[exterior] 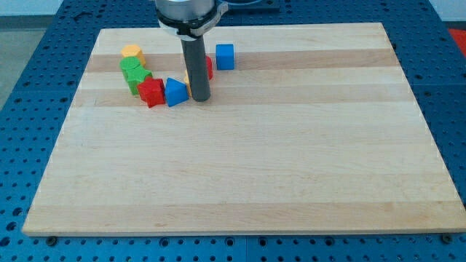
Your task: Move the blue cube left a bit
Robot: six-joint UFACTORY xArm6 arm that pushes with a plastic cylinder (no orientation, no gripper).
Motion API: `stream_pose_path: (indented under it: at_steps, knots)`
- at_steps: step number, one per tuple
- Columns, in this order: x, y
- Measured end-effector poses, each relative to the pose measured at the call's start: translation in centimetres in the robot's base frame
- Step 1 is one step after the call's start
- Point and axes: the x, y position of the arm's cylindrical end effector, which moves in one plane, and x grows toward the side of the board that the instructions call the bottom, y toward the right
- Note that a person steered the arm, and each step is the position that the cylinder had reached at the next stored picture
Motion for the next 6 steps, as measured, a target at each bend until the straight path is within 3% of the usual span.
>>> stream_pose_path:
  at_steps: [2, 3, 4, 6]
  knots:
    - [0.0, 10.9]
    - [-3.0, 15.0]
    - [-6.8, 14.3]
    - [-8.6, 7.4]
